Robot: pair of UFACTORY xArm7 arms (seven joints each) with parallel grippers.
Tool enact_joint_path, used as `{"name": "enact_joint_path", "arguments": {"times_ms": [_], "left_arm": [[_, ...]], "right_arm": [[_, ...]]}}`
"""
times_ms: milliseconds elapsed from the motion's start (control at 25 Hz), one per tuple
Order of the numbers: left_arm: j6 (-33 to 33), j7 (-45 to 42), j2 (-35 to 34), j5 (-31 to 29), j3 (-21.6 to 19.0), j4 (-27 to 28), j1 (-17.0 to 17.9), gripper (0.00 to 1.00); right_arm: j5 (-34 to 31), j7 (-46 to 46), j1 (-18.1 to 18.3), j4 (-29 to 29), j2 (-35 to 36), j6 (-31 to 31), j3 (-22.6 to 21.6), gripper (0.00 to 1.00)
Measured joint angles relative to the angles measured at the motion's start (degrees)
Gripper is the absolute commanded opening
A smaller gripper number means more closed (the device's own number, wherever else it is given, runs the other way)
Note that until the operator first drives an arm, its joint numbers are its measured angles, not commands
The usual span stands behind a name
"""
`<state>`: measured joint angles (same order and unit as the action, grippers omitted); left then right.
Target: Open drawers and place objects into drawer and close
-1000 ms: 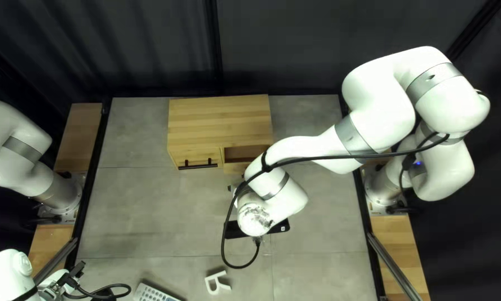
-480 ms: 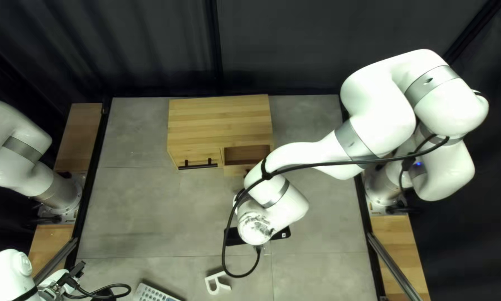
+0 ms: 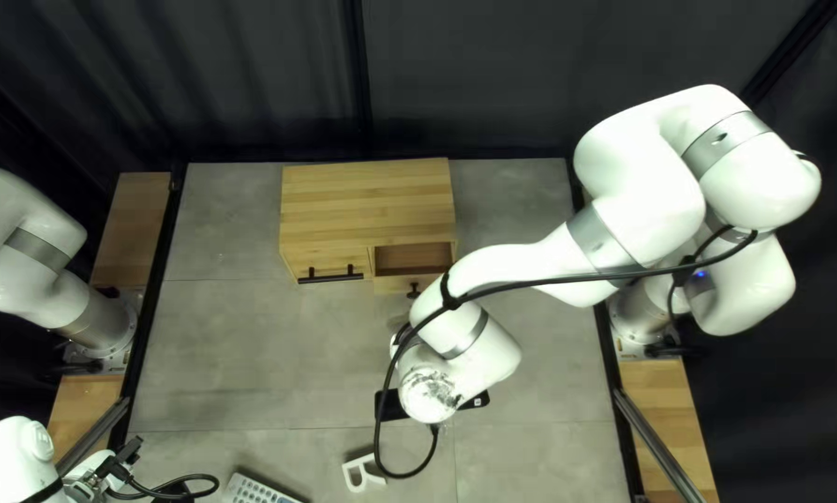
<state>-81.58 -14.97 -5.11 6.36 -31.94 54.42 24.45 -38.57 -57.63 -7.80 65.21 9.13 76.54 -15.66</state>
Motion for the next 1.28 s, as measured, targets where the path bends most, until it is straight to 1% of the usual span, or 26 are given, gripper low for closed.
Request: {"name": "enact_joint_path", "arguments": {"times_ms": [160, 280, 480, 720, 1280], "left_arm": [[0.00, 0.00, 0.00, 0.00, 0.00, 0.00, 0.00, 1.00], [0.00, 0.00, 0.00, 0.00, 0.00, 0.00, 0.00, 1.00], [0.00, 0.00, 0.00, 0.00, 0.00, 0.00, 0.00, 1.00], [0.00, 0.00, 0.00, 0.00, 0.00, 0.00, 0.00, 1.00], [0.00, 0.00, 0.00, 0.00, 0.00, 0.00, 0.00, 1.00]], "right_arm": [[2.40, -5.98, 0.47, 1.55, -3.81, 3.11, 0.12, 1.00], [3.49, -9.16, 1.56, 0.66, -6.78, 3.25, 1.02, 1.00], [4.54, -12.42, 3.75, -1.28, -8.98, 0.44, 3.10, 1.00], [5.03, -13.76, 5.36, -2.24, -7.52, -3.12, 4.60, 1.00], [1.20, -13.05, 6.40, -9.39, -9.18, -11.38, 5.61, 1.00]]}}
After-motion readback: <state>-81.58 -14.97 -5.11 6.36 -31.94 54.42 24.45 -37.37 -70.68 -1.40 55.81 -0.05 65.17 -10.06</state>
